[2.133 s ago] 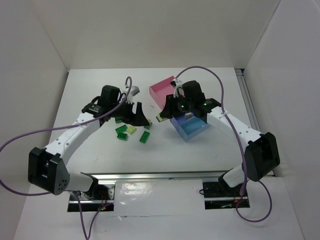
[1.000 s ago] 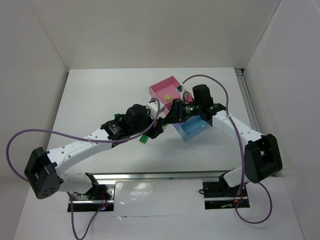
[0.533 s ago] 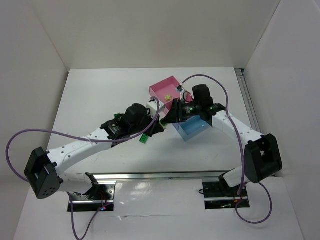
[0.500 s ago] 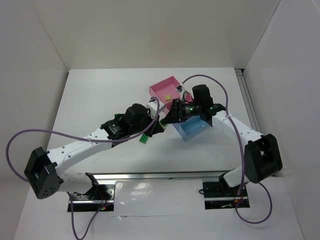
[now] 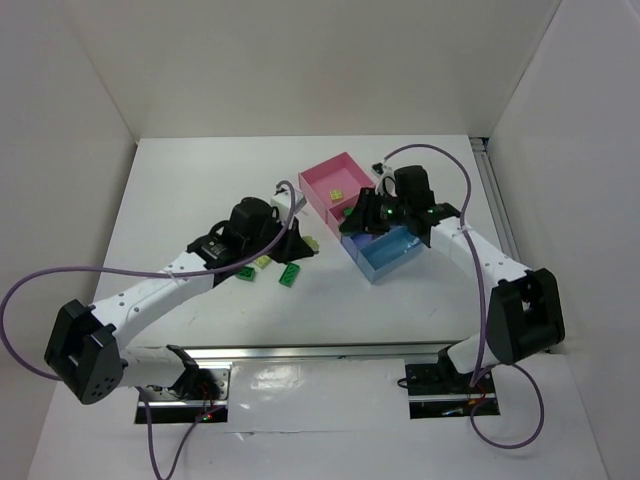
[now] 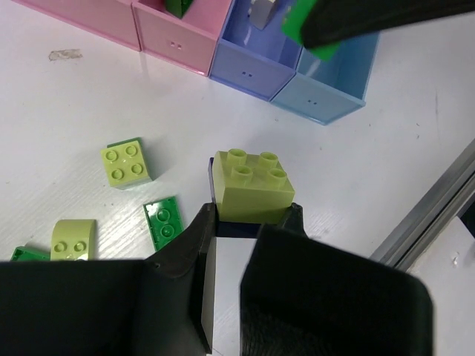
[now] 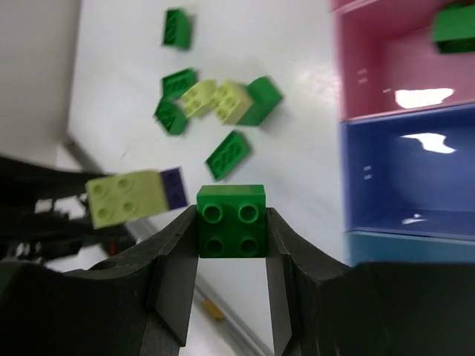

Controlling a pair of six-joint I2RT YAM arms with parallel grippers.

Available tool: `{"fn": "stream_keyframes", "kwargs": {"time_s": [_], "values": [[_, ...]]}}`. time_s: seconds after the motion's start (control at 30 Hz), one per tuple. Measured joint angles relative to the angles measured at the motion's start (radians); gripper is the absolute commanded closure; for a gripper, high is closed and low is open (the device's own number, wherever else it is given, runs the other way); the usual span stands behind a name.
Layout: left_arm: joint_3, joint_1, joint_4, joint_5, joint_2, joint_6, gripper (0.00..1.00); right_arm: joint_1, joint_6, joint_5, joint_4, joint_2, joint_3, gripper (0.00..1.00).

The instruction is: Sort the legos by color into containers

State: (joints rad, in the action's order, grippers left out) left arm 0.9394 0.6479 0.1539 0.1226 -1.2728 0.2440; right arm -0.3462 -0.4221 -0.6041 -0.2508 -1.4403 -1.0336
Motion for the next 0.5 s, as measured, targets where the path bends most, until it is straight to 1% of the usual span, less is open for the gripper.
{"fn": "stream_keyframes", "kwargs": {"time_s": [0.13,0.23,0.3,0.4,0.43,0.47,0.5], "values": [[0.0,-0.024,0.001,0.037,0.005,0.018,1.0,-0.003,-0.003,0.193,-0.04,-0.032,-0.064,0.73],[0.001,-0.045,0.005,0.074,0.005,0.025,1.0,-0.011,-0.002,0.316,-0.06,-0.092,-0.127,0.68],[0.005,-0.064,0.011,0.102,0.005,0.026,1.0,-0.019,0.006,0.376,-0.072,-0.142,-0.169,0.68],[0.008,-0.084,0.013,0.139,0.004,0.029,1.0,-0.025,0.024,0.43,-0.079,-0.217,-0.214,0.63],[0.01,-0.089,0.014,0.149,0.004,0.031,1.0,-0.026,0.029,0.443,-0.079,-0.242,-0.226,0.59],[0.011,-0.092,0.014,0.161,0.004,0.034,1.0,-0.027,0.035,0.457,-0.084,-0.27,-0.245,0.47],[0.012,-0.094,0.013,0.173,0.003,0.04,1.0,-0.027,0.039,0.469,-0.086,-0.296,-0.263,0.37]]}}
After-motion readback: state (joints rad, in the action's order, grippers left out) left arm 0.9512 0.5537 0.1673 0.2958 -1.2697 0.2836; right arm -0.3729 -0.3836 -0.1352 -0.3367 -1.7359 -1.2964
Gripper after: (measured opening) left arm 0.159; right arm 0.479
